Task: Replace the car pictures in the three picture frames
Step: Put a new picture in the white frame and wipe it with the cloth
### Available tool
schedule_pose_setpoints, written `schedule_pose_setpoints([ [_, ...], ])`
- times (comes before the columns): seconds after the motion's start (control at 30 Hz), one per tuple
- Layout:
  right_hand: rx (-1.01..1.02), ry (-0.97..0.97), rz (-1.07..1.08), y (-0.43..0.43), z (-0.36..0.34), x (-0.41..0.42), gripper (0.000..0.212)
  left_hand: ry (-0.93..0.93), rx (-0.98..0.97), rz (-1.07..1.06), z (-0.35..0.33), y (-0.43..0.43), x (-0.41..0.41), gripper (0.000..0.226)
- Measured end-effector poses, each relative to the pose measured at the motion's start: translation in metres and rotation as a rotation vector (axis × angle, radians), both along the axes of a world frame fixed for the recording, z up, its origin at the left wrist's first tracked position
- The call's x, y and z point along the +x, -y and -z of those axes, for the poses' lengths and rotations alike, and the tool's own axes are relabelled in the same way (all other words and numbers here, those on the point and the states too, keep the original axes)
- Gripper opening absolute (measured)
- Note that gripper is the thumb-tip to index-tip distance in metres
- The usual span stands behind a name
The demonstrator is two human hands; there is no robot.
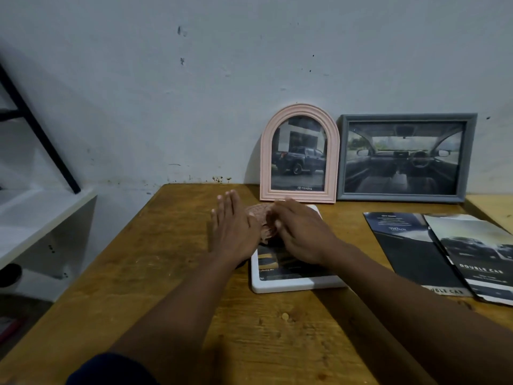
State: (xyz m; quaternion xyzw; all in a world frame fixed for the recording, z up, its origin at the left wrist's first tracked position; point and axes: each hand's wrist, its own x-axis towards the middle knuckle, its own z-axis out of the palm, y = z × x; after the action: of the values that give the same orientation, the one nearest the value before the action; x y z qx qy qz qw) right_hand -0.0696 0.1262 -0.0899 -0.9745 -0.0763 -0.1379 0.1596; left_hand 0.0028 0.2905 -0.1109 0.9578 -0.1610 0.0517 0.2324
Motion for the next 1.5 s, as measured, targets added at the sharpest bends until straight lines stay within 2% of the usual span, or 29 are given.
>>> schedule_pose_setpoints([
  [0.13, -0.003, -0.092, -0.198, -0.022, 0.013, 0.040, 0.043, 0.020, 0.050, -0.053, 0.006, -0.008, -0.018, 0.071],
  [0.33, -0.037, -0.103, -0.182, -0.021, 0.012, 0.051, 0.047, 0.022, 0.142, 0.016, 0.006, -0.001, -0.024, 0.066],
  [0.43, -0.069, -0.079, -0.134, -0.016, 0.012, 0.051, 0.046, 0.040, 0.215, 0.092, 0.005, 0.000, -0.024, 0.068],
  [0.6, -0.162, -0.076, 0.021, 0.001, 0.003, 0.046, 0.037, 0.000, 0.153, 0.153, -0.003, 0.000, -0.033, 0.074],
  [0.77, -0.236, -0.097, 0.185, 0.043, 0.002, 0.027, 0.041, -0.115, 0.138, 0.196, -0.004, 0.004, -0.031, 0.075],
  [0.97, -0.037, -0.076, 0.291, 0.048, 0.012, -0.002, 0.037, -0.151, 0.097, 0.149, 0.001, 0.010, -0.025, 0.079],
  [1.23, 0.053, -0.013, 0.267, 0.034, 0.017, -0.058, 0.030, -0.153, 0.075, 0.139, -0.002, 0.013, -0.027, 0.078],
  [1.4, 0.435, -0.156, 0.203, 0.053, -0.030, -0.092, 0.020, -0.117, 0.027, 0.175, -0.001, 0.008, -0.027, 0.071],
  [1.5, 0.434, -0.227, 0.104, 0.054, -0.054, -0.119, 0.019, 0.058, 0.036, 0.195, -0.006, 0.002, -0.027, 0.069],
])
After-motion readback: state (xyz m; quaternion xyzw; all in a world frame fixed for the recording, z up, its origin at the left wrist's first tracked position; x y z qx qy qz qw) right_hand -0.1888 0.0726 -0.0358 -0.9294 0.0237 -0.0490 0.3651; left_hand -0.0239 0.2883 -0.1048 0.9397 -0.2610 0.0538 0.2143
